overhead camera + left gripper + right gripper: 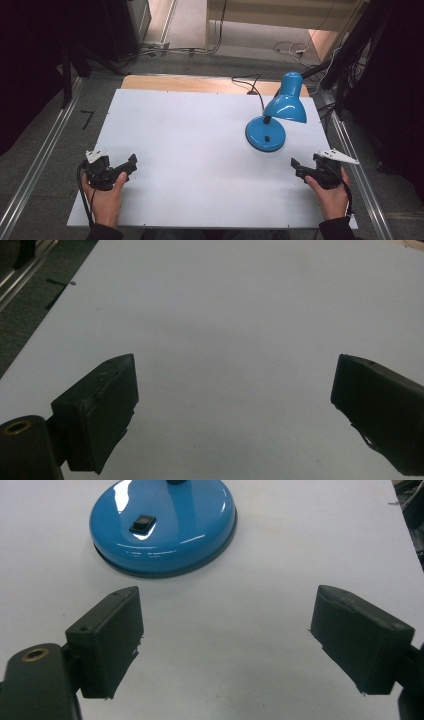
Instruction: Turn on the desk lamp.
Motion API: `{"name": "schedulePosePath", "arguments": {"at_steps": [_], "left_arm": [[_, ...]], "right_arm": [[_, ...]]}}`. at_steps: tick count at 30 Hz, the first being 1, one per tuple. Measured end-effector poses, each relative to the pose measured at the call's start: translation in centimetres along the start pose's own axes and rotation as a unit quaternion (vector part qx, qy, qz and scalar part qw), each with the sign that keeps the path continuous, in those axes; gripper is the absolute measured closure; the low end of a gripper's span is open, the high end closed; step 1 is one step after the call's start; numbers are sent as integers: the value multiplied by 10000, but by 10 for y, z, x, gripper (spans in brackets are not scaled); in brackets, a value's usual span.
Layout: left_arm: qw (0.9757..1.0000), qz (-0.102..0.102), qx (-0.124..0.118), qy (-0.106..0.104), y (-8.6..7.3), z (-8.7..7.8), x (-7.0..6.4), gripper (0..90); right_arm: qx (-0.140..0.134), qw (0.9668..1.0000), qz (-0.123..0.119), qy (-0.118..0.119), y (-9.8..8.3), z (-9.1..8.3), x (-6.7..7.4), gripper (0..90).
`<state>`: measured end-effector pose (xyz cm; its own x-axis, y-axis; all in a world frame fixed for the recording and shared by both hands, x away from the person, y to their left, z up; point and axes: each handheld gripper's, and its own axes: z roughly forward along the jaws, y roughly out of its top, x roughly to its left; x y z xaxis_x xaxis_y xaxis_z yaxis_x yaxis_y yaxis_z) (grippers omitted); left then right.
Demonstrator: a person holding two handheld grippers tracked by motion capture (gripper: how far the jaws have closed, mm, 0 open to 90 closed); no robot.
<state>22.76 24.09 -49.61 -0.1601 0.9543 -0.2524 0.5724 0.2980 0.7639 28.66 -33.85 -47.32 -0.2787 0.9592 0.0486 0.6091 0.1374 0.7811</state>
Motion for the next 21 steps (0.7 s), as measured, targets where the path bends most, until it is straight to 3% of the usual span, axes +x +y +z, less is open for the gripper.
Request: {"name": "schedulePosePath", "arguments": {"at_steps": [21], "left_arm": [[10000, -10, -8, -19, 0, 0, 0, 55]], "right_arm": [[8, 9999, -26, 122, 10, 11, 9, 121]]}}
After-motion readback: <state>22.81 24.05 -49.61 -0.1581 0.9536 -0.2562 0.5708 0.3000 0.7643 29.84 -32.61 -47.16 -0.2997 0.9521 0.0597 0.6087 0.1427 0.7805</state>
